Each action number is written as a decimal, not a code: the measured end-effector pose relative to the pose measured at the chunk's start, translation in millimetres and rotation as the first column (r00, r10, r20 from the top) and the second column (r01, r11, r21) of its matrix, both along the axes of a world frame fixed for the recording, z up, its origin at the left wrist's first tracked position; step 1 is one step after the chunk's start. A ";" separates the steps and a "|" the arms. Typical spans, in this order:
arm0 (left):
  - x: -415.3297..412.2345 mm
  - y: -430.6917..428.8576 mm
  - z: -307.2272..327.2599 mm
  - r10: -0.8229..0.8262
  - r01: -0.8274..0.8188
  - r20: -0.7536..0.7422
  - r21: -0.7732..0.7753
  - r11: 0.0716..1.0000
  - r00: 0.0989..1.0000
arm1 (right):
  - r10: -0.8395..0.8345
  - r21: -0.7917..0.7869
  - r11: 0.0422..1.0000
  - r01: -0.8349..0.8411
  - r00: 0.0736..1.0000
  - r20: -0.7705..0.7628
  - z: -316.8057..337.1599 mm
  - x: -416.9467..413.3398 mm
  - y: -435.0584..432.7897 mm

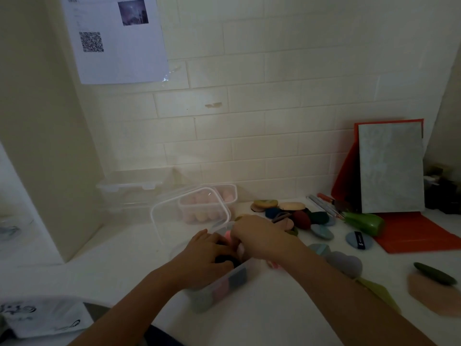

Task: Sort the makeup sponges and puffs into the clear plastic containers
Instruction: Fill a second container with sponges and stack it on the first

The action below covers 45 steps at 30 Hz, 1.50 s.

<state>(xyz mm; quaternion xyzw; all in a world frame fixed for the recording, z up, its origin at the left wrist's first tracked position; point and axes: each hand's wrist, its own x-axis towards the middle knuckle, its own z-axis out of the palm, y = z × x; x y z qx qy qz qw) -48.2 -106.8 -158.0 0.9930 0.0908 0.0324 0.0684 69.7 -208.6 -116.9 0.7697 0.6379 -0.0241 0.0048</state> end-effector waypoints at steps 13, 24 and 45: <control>-0.3 -1.8 3.4 0.000 0.001 -0.040 0.021 1.000 0.999 | -0.024 0.074 0.997 0.039 0.981 -0.194 7.5 5.7 -7.6; 0.5 0.1 -1.3 0.023 -0.021 -0.053 0.044 0.999 0.998 | -0.604 0.280 0.723 0.632 0.774 -0.190 -1.2 111.2 -35.0; 1.3 -1.4 -0.9 0.036 -0.033 -0.066 0.034 0.999 0.997 | -0.101 0.261 0.929 0.262 0.858 -0.503 52.2 65.1 -52.7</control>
